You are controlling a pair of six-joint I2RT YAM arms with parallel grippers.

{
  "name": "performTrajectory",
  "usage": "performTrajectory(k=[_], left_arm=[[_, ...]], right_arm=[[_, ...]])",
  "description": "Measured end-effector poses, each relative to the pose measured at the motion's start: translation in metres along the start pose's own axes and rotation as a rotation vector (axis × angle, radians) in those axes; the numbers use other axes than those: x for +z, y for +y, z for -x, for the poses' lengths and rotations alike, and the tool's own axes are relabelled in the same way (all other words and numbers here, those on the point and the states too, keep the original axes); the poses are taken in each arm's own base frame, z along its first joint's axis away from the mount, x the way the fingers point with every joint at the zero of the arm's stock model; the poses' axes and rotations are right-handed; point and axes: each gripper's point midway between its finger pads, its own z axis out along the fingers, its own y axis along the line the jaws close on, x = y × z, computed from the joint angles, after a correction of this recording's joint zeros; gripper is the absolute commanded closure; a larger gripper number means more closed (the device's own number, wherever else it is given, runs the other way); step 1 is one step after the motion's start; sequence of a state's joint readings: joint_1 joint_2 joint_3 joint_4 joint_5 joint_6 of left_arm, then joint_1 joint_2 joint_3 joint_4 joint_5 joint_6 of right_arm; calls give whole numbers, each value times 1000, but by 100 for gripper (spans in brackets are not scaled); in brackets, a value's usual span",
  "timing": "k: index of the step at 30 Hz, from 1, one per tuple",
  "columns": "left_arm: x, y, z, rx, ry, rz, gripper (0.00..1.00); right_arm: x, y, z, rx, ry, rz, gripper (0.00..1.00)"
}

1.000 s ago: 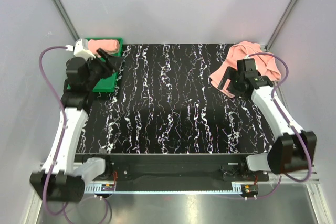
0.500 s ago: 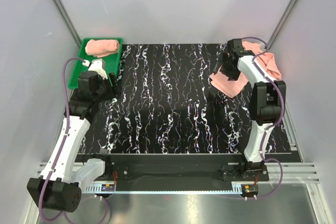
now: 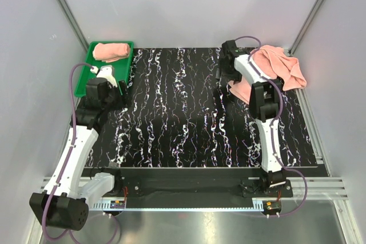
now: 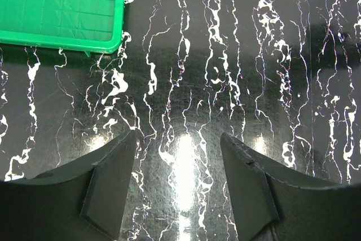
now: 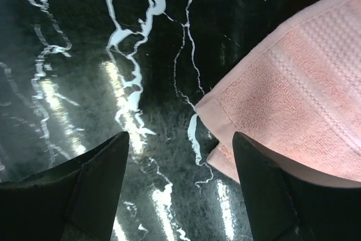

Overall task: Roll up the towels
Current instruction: Move the towel to the center of the board

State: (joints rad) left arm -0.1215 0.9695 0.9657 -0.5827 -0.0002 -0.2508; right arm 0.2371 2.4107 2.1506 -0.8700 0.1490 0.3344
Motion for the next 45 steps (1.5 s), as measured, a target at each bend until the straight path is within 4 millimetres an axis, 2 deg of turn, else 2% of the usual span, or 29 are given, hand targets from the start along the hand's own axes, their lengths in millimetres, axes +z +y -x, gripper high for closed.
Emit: performTrajectory(k=[2,6,10,11,13,14,18,20,21,27,30,32,35,37,41,44,45], left_arm=[[0,0,0,0,1,1,34],[0,0,0,1,2,2,34],[0,1,0,1,2,4,34],[0,1,-1,1,2,5,34],[0,1,-1,1,2,5,34],[0,1,-1,1,3,5,34],[0,1,-1,1,3,6,34],[1,1,-1,1,5,7,33],[1,1,-1,1,7,8,34],[4,3,-5,5,24,17,33],[4,4,-6,7,27,21,33],[4,5,-6,8,30,25,34],[5,6,-6,9,30,32,34],[4,7,-7,9,31,36,33],[4,9,-7,10,30,47,34],[5,10,-7,10,31,53,34],[5,10,-7,10,32,54,34]], right_arm=[[8,-2,-5,-16,16,-25,20],[19,-11,-13,-37,45,-72,28],[19,-15,-12,-45,36,-94,44],[19,-15,-11,-46,36,-96,53],[19,-16,-12,-49,36,-98,60],[19,-16,-12,-52,37,-99,69],[19,-18,-11,-54,34,-105,75],[19,-19,-11,-56,34,-107,81],[19,-19,-11,-57,33,-108,88],[18,-16,-11,-81,27,-117,96],[15,-3,-15,-120,21,-112,100],[8,13,-20,-163,15,-100,100],[-16,50,-31,-239,-6,-48,100],[-44,78,-43,-288,-27,7,100],[-123,126,-81,-377,-86,141,100],[-198,156,-134,-444,-128,286,100],[-223,164,-158,-465,-137,347,100]])
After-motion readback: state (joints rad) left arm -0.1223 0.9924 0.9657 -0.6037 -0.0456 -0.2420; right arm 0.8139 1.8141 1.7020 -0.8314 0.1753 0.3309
